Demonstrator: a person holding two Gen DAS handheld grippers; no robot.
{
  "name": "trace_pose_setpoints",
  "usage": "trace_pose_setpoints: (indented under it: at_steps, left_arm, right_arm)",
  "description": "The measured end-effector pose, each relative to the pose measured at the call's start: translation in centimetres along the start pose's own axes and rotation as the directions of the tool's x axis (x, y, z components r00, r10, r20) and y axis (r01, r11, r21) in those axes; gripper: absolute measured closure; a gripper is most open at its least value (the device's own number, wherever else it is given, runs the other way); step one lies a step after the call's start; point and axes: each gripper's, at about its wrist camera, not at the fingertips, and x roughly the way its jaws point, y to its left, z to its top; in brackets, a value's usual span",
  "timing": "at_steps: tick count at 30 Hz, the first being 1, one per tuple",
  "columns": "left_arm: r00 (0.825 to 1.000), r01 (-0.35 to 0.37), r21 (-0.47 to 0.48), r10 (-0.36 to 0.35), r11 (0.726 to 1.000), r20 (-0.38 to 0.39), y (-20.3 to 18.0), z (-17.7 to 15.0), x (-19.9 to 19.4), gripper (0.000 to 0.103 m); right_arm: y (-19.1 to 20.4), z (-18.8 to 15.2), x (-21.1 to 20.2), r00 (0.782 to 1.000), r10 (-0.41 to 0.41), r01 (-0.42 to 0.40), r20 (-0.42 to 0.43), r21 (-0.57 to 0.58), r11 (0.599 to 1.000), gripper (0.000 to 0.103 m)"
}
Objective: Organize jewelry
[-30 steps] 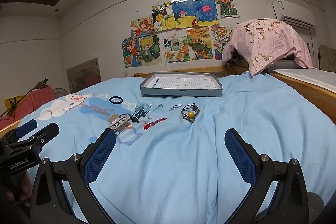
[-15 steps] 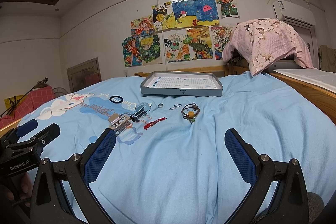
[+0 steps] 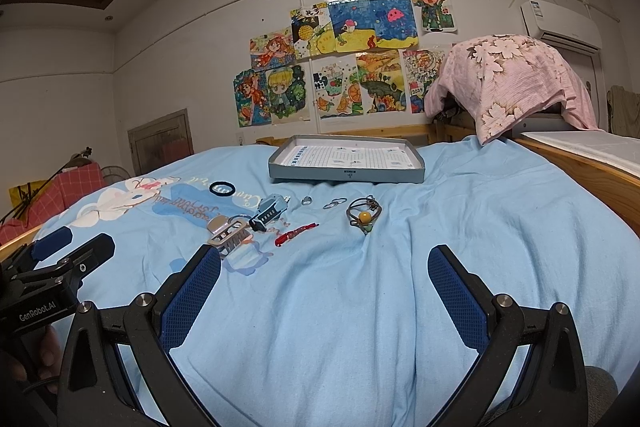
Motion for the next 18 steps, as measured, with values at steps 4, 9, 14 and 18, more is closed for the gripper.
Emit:
trace_pose_setpoints:
  at_steps: [4, 9, 14, 18]
  left_arm:
    - [1.000, 0.004, 0.001, -0.004, 1.000, -0.004, -0.08, -0.56, -0.12, 0.000]
    - [1.000, 0.004, 0.001, -0.004, 1.000, -0.005, -0.05, -0.56, -0.10, 0.000]
    - [1.000, 0.003, 0.003, -0.003, 1.000, -0.005, -0.05, -0.55, -0.07, 0.000]
    - [1.000, 0.004, 0.003, -0.004, 1.000, -0.006, -0.04, -0.60, -0.09, 0.000]
  right_arm:
    - [0.02, -0.02, 0.00, 1.000, 0.000, 0.000, 0.000, 0.000, 1.000, 0.001]
    - [0.02, -0.04, 0.01, 1.000, 0.000, 0.000, 0.000, 0.000, 1.000, 0.001]
    - [0.01, -0.05, 0.04, 1.000, 0.000, 0.000, -0.001, 0.000, 1.000, 0.001]
    - [0.00, -0.05, 0.04, 1.000, -0.001, 0.001, -0.002, -0.001, 1.000, 0.001]
